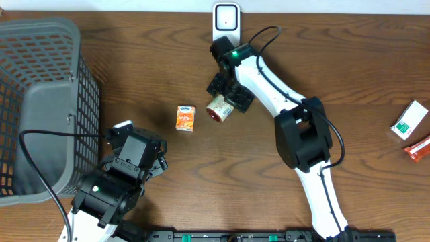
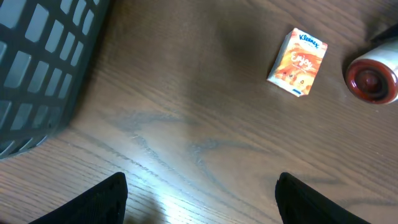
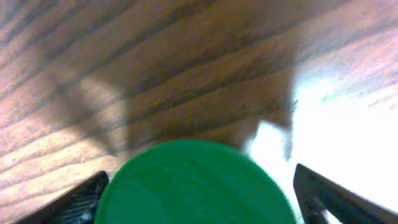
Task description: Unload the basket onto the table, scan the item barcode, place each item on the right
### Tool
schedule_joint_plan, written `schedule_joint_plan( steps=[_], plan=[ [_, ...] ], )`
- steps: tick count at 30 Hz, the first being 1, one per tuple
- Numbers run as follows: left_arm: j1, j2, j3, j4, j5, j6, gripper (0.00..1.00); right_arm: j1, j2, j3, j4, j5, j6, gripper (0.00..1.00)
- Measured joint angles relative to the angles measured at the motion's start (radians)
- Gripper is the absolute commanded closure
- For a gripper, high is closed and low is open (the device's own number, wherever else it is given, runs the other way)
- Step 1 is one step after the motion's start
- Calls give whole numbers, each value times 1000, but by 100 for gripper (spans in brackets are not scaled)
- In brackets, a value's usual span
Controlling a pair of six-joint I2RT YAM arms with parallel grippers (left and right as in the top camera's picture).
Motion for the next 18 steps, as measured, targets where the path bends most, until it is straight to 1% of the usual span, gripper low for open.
schedule_joint_plan(
  steps=[1,3,7,11,15,18],
  plan=[
    [0,0,0,0,0,0,23,-5,0,0,2,-5,-11,22],
    [0,0,0,0,0,0,23,-16,0,0,10,-23,-33,17],
    [0,0,0,0,0,0,23,-27,0,-16,48,-51,-63,15],
    [0,0,0,0,0,0,23,-27,-21,-67,103,-81,-66,12],
    [0,0,0,0,0,0,23,-27,-51,-128,139,-126,-52,12],
    [0,0,0,0,0,0,23,-27,-64,-154,151,-154,-43,16]
  ],
)
